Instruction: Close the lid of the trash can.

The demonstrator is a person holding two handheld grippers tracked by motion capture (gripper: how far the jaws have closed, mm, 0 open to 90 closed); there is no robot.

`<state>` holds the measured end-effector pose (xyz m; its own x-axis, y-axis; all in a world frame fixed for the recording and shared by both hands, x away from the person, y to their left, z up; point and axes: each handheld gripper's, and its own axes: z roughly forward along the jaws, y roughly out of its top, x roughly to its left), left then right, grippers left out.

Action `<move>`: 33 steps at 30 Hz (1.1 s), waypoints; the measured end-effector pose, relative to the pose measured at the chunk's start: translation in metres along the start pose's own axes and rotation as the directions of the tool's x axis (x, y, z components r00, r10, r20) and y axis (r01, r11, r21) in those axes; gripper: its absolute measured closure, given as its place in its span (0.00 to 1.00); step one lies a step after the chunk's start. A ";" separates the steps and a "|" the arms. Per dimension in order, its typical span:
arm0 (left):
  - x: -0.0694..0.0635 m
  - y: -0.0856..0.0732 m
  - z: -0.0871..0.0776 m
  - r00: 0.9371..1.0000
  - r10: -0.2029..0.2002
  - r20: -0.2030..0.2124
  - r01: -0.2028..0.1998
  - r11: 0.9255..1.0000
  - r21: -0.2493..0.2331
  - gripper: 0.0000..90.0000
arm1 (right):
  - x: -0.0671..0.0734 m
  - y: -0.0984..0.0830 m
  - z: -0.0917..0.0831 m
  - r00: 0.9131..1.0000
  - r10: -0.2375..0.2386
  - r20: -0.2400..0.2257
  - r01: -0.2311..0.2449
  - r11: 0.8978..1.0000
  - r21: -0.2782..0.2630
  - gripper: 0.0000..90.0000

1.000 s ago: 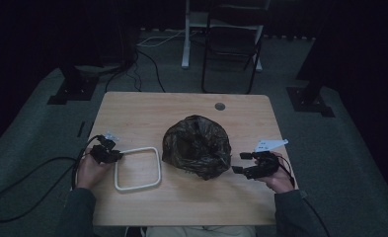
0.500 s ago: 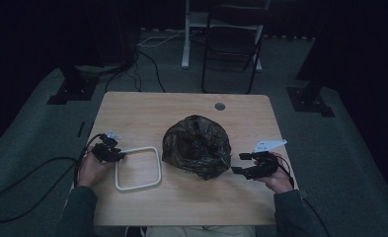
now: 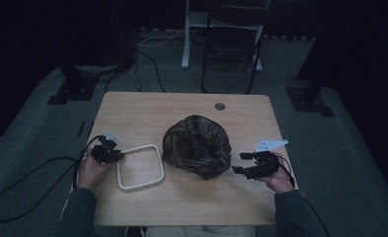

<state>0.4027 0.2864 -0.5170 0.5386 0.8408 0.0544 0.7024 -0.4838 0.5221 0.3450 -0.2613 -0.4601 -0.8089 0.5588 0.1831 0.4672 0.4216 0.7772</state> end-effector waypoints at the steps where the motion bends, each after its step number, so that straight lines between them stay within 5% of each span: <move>1: 0.000 -0.001 0.000 1.000 -0.005 -0.002 0.005 1.000 0.002 0.84 | 0.000 0.000 0.000 1.000 0.000 0.000 0.000 1.000 0.000 0.31; 15: 0.002 0.007 0.005 0.999 0.036 0.034 -0.036 0.999 -0.003 0.73 | 0.000 -0.001 0.003 1.000 0.001 -0.003 -0.001 1.000 0.008 0.31; 24: 0.000 0.004 0.004 0.996 0.058 0.064 -0.057 0.998 -0.019 0.85 | -0.001 0.000 0.001 1.000 0.001 -0.002 -0.001 1.000 0.001 0.31; 33: -0.001 0.004 0.003 0.995 0.069 0.069 -0.068 0.998 -0.009 0.81 | -0.001 0.000 0.000 1.000 0.001 -0.001 -0.001 1.000 0.001 0.31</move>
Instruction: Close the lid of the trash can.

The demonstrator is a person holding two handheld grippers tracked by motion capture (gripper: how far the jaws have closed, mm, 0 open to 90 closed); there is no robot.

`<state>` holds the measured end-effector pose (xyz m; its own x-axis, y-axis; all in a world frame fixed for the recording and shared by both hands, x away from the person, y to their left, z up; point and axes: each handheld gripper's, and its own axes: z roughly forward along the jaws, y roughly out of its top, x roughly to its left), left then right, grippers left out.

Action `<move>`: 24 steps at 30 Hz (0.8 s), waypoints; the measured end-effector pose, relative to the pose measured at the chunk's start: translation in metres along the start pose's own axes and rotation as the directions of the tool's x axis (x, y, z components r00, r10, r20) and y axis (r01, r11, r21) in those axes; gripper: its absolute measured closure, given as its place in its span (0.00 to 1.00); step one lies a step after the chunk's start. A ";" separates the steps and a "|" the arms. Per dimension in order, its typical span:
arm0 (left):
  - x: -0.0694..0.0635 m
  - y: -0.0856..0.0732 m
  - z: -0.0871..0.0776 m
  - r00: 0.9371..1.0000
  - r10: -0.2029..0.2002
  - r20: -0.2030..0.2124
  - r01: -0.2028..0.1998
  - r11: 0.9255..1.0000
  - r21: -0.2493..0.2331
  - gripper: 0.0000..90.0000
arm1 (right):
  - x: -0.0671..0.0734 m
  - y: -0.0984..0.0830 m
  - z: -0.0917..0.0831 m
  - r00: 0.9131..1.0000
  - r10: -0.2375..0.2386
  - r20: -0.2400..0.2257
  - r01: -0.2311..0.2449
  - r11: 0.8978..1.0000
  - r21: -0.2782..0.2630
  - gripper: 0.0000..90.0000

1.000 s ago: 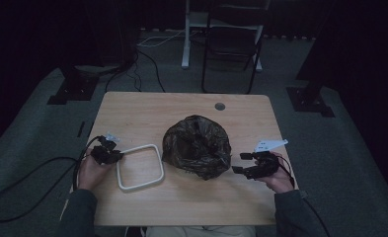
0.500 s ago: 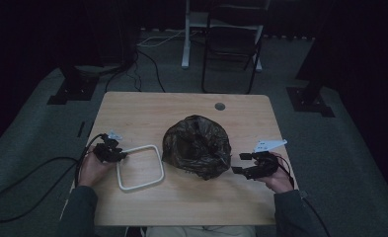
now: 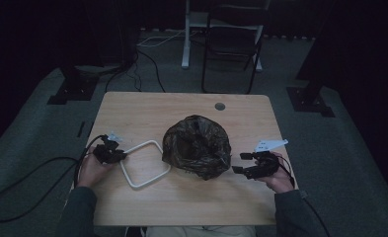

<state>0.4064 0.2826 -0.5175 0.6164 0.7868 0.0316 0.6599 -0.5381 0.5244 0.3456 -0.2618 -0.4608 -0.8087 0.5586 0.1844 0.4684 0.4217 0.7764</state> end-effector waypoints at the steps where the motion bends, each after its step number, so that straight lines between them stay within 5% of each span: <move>1: 0.001 -0.001 0.000 1.000 -0.003 0.008 0.003 1.000 0.001 0.81 | 0.000 0.000 0.000 1.000 0.000 0.001 0.000 1.000 0.001 0.31; 10: 0.002 -0.007 -0.006 0.999 0.012 0.038 -0.013 1.000 0.019 0.84 | 0.001 0.000 -0.001 1.000 -0.001 0.001 0.001 1.000 -0.003 0.31; 16: -0.001 -0.006 -0.007 0.999 0.048 0.012 -0.049 0.998 0.037 0.87 | 0.001 0.000 -0.001 1.000 -0.001 0.000 0.001 1.000 -0.003 0.31; 24: 0.001 -0.007 -0.011 0.999 0.045 -0.015 -0.045 0.999 0.014 0.87 | -0.001 0.000 -0.002 1.000 0.003 0.004 -0.003 1.000 -0.006 0.31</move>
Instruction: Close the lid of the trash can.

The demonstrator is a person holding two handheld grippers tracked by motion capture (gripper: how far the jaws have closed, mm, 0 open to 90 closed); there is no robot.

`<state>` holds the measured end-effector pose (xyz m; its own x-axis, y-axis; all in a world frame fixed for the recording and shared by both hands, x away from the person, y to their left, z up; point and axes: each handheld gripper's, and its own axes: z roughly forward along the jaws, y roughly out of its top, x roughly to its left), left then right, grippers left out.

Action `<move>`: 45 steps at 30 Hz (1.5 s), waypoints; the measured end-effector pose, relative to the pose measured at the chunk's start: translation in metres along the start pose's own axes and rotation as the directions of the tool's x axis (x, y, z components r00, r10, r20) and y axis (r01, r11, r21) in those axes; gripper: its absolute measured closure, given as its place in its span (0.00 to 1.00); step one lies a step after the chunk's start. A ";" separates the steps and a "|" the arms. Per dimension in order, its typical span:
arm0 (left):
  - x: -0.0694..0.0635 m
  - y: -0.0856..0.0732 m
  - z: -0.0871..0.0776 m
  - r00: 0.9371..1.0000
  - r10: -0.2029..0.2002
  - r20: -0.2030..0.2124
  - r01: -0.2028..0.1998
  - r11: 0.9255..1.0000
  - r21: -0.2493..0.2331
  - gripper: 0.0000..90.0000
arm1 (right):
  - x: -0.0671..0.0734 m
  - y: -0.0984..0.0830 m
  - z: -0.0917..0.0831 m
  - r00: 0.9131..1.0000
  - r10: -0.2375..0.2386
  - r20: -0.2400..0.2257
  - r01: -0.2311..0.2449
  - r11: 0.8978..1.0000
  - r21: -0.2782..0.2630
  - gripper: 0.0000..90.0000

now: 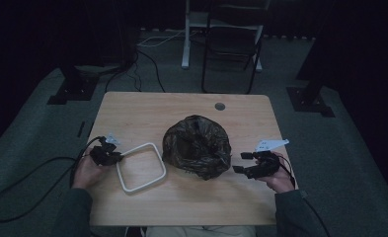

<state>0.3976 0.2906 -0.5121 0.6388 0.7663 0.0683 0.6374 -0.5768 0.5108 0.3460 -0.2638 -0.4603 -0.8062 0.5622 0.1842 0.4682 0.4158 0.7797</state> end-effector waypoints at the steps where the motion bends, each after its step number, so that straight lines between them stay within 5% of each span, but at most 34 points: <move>1: 0.000 0.000 -0.002 1.000 0.000 0.000 0.000 1.000 -0.008 0.87 | 0.000 0.000 0.000 1.000 -0.001 0.000 0.001 1.000 0.001 0.31; 18: 0.015 -0.008 -0.046 0.999 -0.039 0.017 0.042 0.988 -0.147 0.87 | 0.001 0.000 0.001 1.000 0.001 0.000 -0.001 1.000 0.005 0.31; 45: 0.007 0.033 -0.087 1.000 0.026 0.018 -0.020 0.960 -0.278 0.87 | -0.001 -0.001 0.000 1.000 0.007 0.002 -0.007 1.000 0.001 0.31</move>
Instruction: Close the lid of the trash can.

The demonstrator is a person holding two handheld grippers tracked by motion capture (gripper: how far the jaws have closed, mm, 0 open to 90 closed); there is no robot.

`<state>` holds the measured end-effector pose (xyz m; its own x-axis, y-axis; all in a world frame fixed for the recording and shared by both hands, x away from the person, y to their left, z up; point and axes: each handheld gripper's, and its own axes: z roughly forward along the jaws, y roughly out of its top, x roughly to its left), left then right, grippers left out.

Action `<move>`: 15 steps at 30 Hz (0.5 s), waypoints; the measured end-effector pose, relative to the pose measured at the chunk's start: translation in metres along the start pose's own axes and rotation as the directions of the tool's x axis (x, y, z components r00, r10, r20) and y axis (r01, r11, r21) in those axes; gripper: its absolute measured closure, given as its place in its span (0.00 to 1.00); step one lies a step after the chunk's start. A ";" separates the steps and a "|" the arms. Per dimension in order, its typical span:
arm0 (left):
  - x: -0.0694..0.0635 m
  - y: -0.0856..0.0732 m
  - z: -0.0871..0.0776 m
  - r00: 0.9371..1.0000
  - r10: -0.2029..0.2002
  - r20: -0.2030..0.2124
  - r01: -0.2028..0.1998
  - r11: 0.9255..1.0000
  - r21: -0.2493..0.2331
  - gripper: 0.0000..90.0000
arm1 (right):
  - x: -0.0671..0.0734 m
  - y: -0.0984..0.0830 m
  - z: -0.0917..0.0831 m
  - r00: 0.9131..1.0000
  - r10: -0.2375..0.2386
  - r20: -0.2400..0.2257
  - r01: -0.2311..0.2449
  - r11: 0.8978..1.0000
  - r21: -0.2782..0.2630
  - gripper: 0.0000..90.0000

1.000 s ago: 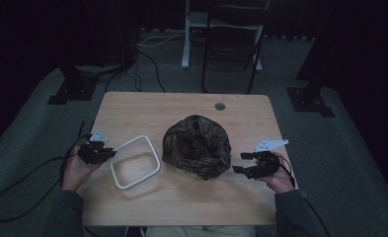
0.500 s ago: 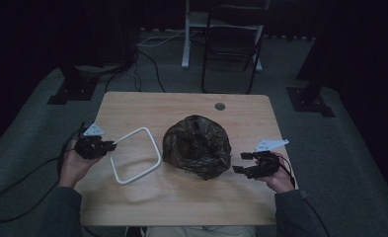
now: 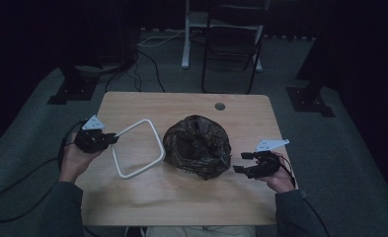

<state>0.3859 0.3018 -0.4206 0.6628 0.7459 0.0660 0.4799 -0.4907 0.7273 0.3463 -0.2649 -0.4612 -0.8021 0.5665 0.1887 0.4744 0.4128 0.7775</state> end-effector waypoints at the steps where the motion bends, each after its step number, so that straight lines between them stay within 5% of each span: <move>1: 0.000 0.000 0.000 1.000 0.000 0.000 0.000 1.000 0.000 0.87 | 0.000 0.000 0.000 1.000 0.000 0.000 0.000 1.000 0.000 0.31; 15: -0.008 0.034 -0.003 0.999 0.043 0.022 -0.042 0.999 -0.032 0.87 | 0.000 0.000 0.000 1.000 -0.002 0.001 0.002 1.000 0.001 0.31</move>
<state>0.3957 0.2807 -0.3945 0.6954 0.7139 0.0819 0.4329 -0.5072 0.7452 0.3461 -0.2650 -0.4610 -0.8029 0.5663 0.1864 0.4729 0.4144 0.7776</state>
